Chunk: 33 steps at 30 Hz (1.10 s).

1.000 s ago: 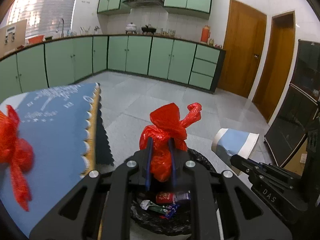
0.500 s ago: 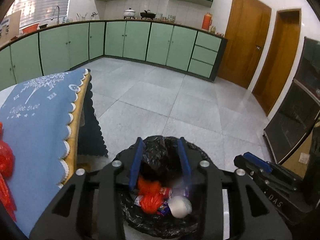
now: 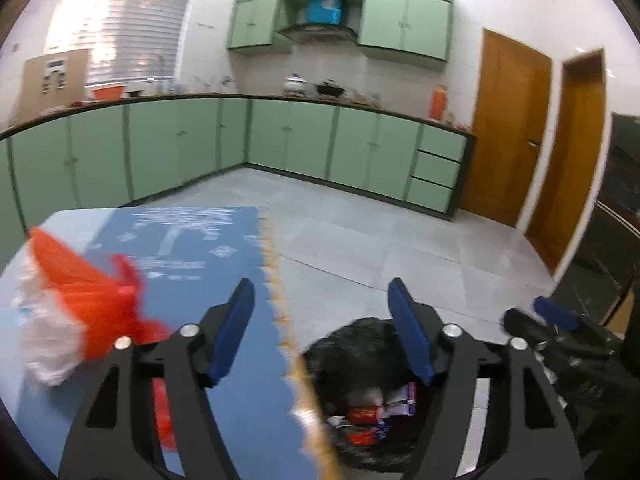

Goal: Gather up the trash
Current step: 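Move both open tools back toward the remaining trash on the table, then grasp the white tissue with the left tool while the right grasps the red bag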

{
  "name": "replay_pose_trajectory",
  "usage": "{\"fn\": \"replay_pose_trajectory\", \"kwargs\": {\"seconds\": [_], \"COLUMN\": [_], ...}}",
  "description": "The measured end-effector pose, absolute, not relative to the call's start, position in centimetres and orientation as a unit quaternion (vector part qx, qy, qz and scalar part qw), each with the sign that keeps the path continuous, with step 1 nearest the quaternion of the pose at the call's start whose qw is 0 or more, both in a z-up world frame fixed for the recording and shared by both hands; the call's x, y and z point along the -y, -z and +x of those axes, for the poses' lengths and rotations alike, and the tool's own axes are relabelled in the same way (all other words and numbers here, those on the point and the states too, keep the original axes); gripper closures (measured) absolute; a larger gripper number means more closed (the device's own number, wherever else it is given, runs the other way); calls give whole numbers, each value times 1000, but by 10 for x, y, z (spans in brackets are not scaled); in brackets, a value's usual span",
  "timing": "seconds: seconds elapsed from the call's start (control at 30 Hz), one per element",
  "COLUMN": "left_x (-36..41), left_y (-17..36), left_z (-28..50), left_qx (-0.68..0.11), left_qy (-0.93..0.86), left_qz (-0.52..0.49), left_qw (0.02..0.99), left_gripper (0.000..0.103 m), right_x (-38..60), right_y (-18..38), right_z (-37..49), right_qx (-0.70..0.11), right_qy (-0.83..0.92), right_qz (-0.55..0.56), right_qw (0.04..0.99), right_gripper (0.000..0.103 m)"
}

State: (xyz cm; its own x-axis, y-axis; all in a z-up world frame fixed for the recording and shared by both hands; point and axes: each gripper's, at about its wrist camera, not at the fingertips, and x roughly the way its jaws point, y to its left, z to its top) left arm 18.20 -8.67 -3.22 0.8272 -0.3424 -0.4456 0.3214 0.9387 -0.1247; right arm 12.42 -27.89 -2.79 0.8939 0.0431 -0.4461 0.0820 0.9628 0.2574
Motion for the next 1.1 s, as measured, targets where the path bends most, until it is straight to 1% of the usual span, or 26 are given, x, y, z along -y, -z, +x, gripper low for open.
{"fn": "replay_pose_trajectory", "kwargs": {"seconds": [0.03, 0.17, 0.37, 0.47, 0.77, 0.9, 1.1], "left_x": [72, 16, -60, -85, -107, -106, -105], "left_y": [30, 23, 18, 29, 59, 68, 90], "left_z": [178, 168, 147, 143, 137, 151, 177], "left_qx": [-234, -229, -213, -228, -260, -272, -313], "left_qy": [160, 105, 18, -5, 4, 9, 13], "left_qz": [-22, -18, -4, -1, -1, -7, -25], "left_qw": [959, 968, 977, 974, 966, 962, 949], "left_gripper": [27, 24, 23, 23, 23, 22, 21], "right_x": [271, 230, 169, 144, 91, 78, 80], "right_y": [25, 15, 11, 14, 35, 42, 46], "right_z": [124, 129, 142, 147, 156, 158, 160], "right_qx": [-227, -225, -225, -228, -255, -266, -272], "right_qy": [3, -33, -83, -99, -124, -131, -129], "right_qz": [138, 133, 110, 114, 100, 87, 88], "right_qw": [964, 965, 965, 962, 954, 951, 949], "right_gripper": [6, 6, 6, 6, 12, 14, 14]}}
